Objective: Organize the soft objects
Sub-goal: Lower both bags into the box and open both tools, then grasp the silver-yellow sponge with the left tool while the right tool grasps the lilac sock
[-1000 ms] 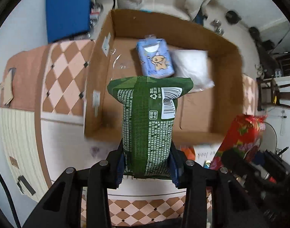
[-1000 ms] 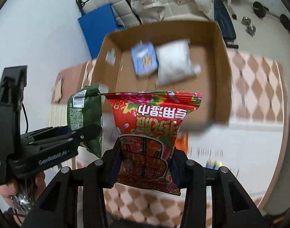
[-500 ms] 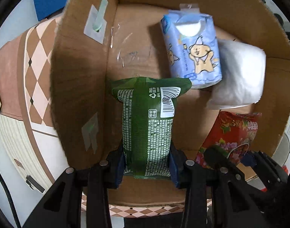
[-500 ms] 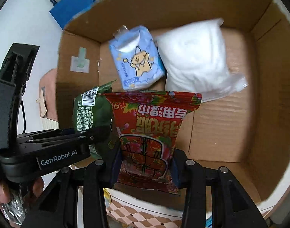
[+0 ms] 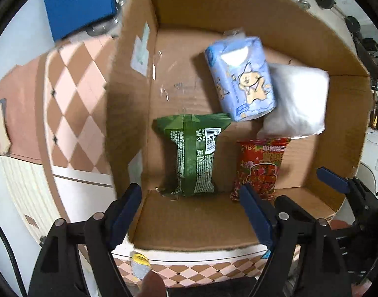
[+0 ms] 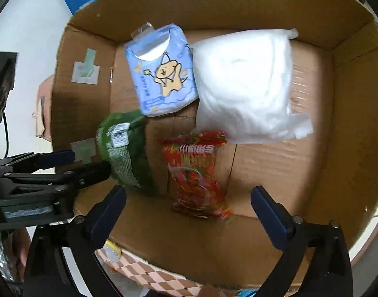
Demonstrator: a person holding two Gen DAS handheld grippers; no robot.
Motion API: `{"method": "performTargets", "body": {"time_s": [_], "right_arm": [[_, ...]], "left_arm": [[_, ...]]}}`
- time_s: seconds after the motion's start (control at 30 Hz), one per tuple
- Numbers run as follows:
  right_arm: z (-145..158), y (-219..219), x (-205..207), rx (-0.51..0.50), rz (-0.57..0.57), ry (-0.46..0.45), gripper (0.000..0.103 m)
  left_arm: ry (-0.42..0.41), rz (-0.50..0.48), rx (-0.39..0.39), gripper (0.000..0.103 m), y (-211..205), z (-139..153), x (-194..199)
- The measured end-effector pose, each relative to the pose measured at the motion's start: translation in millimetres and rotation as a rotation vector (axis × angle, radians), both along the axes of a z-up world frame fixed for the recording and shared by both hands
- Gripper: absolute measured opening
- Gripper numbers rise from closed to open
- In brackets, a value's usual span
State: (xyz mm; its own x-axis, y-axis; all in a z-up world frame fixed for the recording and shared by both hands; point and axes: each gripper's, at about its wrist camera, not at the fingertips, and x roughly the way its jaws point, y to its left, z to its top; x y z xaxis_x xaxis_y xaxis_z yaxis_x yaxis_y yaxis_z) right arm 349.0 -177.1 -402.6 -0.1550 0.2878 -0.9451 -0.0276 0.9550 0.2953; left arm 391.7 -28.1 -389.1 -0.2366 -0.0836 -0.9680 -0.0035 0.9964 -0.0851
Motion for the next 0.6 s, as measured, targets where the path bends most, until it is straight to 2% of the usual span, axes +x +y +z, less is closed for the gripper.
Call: {"method": "performTargets", "body": {"time_s": [0.07, 0.27, 0.37, 0.4, 0.47, 0.53, 0.6], "right_arm": [[10.7, -2.0, -2.7, -0.017, 0.000, -0.030, 0.103], [55.2, -11.0, -23.7, -0.054, 0.001, -0.143, 0.103], [86.7, -12.4, -47.9, -0.068, 0.003, -0.233, 0.103], [96.1, -18.1, -59.2, -0.067, 0.012, -0.258, 0.103], [108.8, -10.0, -81.2, -0.057, 0.066, -0.311, 0.103], [112.8, 11.2, -107.9, -0.049, 0.172, -0.354, 0.103], [109.0, 40.7, -133.2, -0.084, 0.322, -0.387, 0.103]], "left_arm": [[-0.027, -0.001, -0.005, 0.094, -1.6, 5.4, -6.1], [-0.151, 0.015, -0.035, 0.095, 6.2, 53.8, -34.7], [-0.267, 0.035, -0.008, 0.095, 22.0, 82.6, -66.8], [-0.303, 0.044, 0.017, 0.095, 27.4, 88.2, -79.3], [-0.381, 0.059, 0.117, 0.095, 41.3, 97.4, -112.3], [-0.444, 0.080, 0.273, 0.095, 55.9, 93.8, -153.5], [-0.458, 0.115, 0.378, 0.095, 75.6, 77.9, -199.4]]}}
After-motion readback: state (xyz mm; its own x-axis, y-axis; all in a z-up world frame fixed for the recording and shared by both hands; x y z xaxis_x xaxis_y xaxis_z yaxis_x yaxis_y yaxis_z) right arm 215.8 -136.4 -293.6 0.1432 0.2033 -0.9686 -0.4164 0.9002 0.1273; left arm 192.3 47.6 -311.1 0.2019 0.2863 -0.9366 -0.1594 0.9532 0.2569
